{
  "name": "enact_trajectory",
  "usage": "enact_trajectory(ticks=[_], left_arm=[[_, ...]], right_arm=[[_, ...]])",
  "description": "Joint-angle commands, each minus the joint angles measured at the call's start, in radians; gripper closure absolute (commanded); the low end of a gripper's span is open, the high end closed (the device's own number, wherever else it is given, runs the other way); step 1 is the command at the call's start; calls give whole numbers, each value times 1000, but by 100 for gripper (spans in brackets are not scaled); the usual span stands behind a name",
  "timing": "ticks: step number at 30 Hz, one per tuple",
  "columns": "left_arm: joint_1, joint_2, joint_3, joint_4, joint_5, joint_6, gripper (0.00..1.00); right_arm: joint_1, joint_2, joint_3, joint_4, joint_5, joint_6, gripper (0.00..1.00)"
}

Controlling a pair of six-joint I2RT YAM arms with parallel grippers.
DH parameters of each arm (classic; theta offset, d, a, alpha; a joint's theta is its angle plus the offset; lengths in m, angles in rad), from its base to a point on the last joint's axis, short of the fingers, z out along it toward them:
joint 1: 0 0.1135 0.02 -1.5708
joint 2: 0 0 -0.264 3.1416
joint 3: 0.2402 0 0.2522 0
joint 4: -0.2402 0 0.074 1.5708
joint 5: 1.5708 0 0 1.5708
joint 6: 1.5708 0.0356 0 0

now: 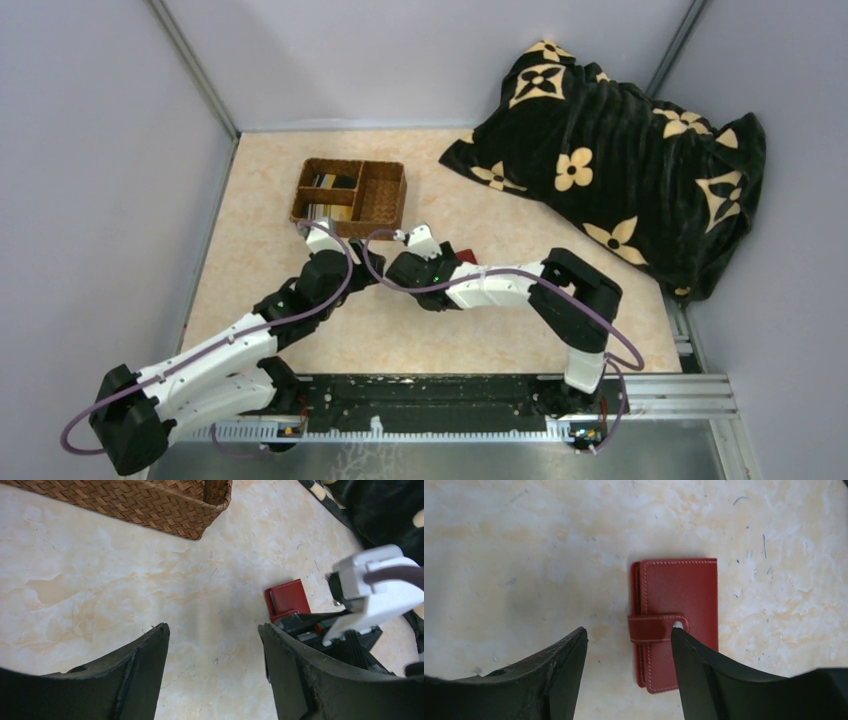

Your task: Take the credit cards out of the card holder

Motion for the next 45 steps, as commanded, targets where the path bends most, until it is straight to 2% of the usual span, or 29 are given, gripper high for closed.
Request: enact_trajectory(ticks=[1,7,9,12,13,14,19,21,24,29,33,38,41,43,45], left_arm=[[3,8,1,41,-17,-11,25],[3,60,-2,125,64,2,29],[3,103,-2,168,114,14,29],[2,182,8,223,190,25,31],[-2,209,19,236,205,29,32],[-8,239,31,240,213,33,32],[-83,368,140,242,190,91,32],[-114,446,186,300,252,202,28],[-127,495,172,450,351,395,22],[-126,541,156,559,421,645,14],[-115,573,163,581,496,787,17],[-54,670,214,594,699,839,17],[-43,728,227,626,759,866,19],[-38,758,232,642,770,868,23],[-34,773,231,660,777,853,34]], right_arm=[[6,-152,-88,140,-14,-46,37],[-75,-320,-210,209,-89,-47,39],[-123,-377,-272,249,-147,-37,50],[-184,-429,-324,258,-162,-15,87],[-203,-439,-335,251,-162,-8,96],[-223,-446,-343,240,-160,0,100],[-293,-453,-384,243,-172,7,100],[-298,-402,-395,270,-180,-7,100],[-299,-359,-375,276,-214,-29,100],[-328,-393,-377,290,-325,-46,100],[-360,-457,-418,318,-422,-27,100],[-372,-447,-420,327,-516,-53,100],[-373,-447,-425,336,-565,-54,100],[-373,-458,-435,349,-589,-55,100],[-373,-446,-431,337,-592,-63,100]])
